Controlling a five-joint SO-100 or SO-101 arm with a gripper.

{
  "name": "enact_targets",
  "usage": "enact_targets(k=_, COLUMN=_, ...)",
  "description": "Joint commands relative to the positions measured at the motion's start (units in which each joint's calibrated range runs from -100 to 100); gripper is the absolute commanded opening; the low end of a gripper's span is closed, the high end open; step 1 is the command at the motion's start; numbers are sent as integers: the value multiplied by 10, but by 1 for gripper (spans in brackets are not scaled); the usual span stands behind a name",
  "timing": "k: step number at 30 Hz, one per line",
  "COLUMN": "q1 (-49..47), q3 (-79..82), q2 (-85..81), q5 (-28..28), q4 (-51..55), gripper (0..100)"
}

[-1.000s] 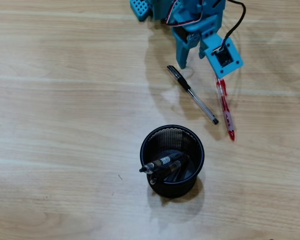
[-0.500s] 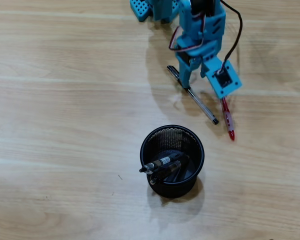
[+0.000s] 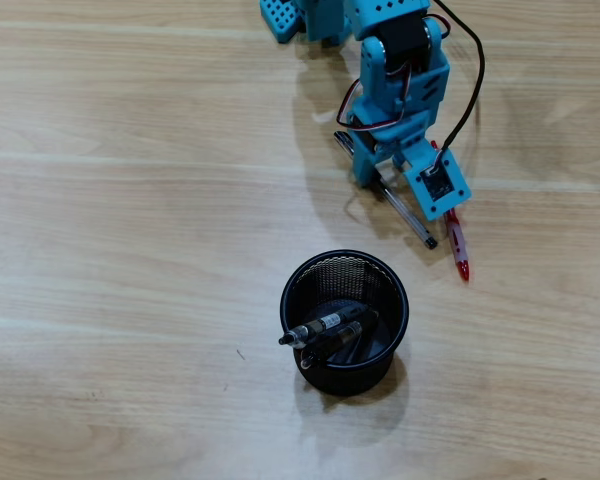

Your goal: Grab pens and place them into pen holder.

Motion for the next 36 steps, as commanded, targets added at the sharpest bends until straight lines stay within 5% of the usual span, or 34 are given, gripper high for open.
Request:
enact_targets(k=1, q1=14, q3=-26, q2=0, q5=-3, q4=-7, gripper=17)
enact_targets(k=11, q1=12, q3=-25, q2=-1, q5=-16, q4=-6, gripper=2)
enact_targets(k=36, q1=58, q3=-58, q2=-235, q5=-11, q4=3, gripper=2)
